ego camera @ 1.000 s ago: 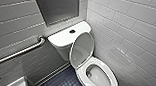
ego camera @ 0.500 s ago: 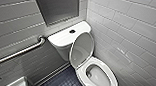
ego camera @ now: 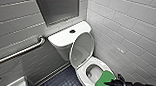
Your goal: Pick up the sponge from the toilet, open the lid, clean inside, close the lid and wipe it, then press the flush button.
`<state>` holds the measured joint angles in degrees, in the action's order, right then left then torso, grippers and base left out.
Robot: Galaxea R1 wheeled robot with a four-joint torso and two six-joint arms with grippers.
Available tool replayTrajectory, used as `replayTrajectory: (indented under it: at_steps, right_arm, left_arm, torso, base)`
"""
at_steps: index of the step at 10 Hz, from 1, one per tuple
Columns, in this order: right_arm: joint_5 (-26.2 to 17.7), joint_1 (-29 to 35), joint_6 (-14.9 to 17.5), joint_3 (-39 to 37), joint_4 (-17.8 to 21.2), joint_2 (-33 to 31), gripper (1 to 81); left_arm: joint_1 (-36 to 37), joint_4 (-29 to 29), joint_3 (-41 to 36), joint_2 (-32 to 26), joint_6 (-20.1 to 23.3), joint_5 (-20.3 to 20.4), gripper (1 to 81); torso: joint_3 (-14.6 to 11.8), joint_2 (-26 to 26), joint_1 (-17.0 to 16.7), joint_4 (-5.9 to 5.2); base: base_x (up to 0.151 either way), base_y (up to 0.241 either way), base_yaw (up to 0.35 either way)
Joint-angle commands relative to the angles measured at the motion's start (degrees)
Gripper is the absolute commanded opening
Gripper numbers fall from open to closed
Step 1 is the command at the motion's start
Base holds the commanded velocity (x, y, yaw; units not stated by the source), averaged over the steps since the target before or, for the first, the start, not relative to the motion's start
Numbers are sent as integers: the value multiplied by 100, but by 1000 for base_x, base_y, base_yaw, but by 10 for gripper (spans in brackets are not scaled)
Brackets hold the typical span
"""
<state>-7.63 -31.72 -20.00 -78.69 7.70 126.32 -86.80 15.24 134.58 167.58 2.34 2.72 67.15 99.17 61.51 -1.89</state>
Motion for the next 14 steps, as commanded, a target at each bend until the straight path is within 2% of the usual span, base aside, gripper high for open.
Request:
replayTrajectory:
  at_steps: [1,3,7,9,11,14]
  right_arm:
    - [-1177,1100,-214,-161,38,105,10]
    - [-1467,1373,-355,-678,12,561,10]
    - [-1988,1918,-381,-2053,-225,1715,10]
    - [-2005,2138,-381,-2536,-357,2111,10]
    - [-2005,2331,-381,-2974,-672,2461,10]
    - [-1900,2393,-381,-3353,-814,2638,10]
  left_arm:
    - [-193,50,-72,-14,30,-448,811]
    - [-193,58,-64,-5,30,-448,811]
    - [-193,5,138,30,30,-448,811]
    - [-193,23,288,109,30,-448,811]
    - [-175,15,305,118,21,-448,811]
    - [-175,-3,341,118,21,-448,811]
  torso:
    - [0,0,2,0]
    - [0,0,2,0]
    - [0,0,2,0]
    - [0,-2,2,0]
    - [2,-2,2,0]
    - [2,-5,2,0]
  base:
    - [0,0,0]
    - [0,0,0]
    - [0,0,0]
    - [0,0,0]
    - [0,0,0]
    - [0,0,0]
